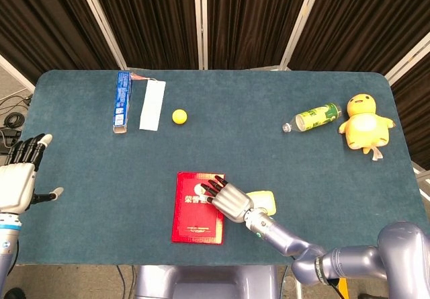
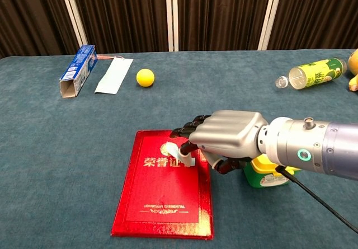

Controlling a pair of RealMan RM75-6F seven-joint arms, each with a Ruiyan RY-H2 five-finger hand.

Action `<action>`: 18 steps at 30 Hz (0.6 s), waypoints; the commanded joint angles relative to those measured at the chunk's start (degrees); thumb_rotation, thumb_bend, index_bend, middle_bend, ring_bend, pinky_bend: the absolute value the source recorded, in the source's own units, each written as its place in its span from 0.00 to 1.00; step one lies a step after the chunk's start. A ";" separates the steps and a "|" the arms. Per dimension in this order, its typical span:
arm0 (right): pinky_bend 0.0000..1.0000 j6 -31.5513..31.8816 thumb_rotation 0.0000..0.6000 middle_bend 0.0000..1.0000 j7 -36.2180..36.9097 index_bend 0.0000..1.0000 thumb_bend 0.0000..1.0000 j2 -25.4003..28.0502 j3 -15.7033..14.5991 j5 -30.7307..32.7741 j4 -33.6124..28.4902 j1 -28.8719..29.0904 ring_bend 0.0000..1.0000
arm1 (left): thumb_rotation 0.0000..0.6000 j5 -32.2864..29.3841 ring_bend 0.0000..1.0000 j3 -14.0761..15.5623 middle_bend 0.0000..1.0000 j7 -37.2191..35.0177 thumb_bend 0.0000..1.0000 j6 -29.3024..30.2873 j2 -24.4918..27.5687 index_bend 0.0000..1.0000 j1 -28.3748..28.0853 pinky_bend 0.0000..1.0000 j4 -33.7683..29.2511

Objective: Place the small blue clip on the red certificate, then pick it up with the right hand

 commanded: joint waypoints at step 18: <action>0.00 0.57 1.00 0.00 -1.26 0.36 1.00 0.81 -0.36 0.62 -0.51 -0.02 0.00 | 1.00 0.77 0.00 -0.05 0.00 -0.69 0.00 -0.21 0.54 0.00 0.31 0.00 -0.34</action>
